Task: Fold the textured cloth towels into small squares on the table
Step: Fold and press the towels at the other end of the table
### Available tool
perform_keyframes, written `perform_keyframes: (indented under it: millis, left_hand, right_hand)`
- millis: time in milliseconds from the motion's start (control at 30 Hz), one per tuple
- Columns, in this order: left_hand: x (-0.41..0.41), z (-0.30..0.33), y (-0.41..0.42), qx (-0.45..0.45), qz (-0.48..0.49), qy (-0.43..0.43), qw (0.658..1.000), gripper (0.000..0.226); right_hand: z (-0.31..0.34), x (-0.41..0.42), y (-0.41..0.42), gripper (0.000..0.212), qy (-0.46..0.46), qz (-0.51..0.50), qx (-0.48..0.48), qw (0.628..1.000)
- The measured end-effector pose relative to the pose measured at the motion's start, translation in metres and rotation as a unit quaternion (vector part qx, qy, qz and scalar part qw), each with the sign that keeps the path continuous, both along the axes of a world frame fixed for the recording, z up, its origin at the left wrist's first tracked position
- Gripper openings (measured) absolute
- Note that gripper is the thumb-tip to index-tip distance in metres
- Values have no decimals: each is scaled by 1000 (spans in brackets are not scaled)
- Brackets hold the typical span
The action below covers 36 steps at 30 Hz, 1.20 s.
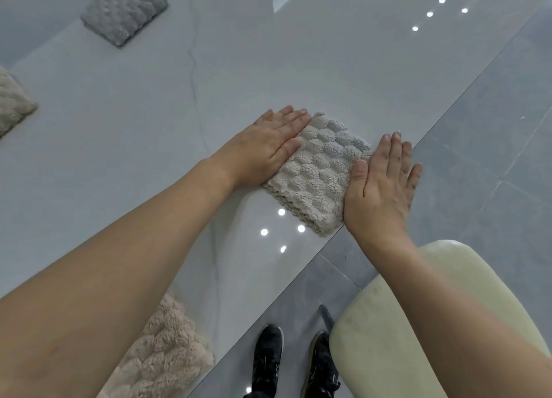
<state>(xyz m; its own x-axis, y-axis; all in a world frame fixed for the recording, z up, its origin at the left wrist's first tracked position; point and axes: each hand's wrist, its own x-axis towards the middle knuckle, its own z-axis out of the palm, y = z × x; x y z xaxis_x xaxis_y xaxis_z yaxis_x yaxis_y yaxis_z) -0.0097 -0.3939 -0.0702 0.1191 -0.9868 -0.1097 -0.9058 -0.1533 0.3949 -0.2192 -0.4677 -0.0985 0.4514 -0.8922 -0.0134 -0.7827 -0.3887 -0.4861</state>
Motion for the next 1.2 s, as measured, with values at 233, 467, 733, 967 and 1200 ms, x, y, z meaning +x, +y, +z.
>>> perform_keyframes:
  millis: [233, 467, 733, 967, 1200]
  left_hand:
    - [-22, 4, 25, -113, 319, 28, 941, 52]
    - [-139, 17, -3, -218, 564, 210, 768, 60]
    - [-156, -5, -6, -116, 597, 75, 790, 65]
    - [-153, -14, 3, -48, 547, -39, 835, 67]
    - [-144, -16, 33, 20, 503, -85, 860, 72]
  right_hand:
    - [17, -17, -33, 62, -75, 94, 3, 993]
    - [49, 13, -85, 51, -120, 353, 148, 916]
    - [36, 32, -90, 60, -10, 453, 94, 886]
    - [27, 30, -89, 63, 84, 458, -22, 885]
    - [29, 23, -101, 56, 132, 441, -55, 886]
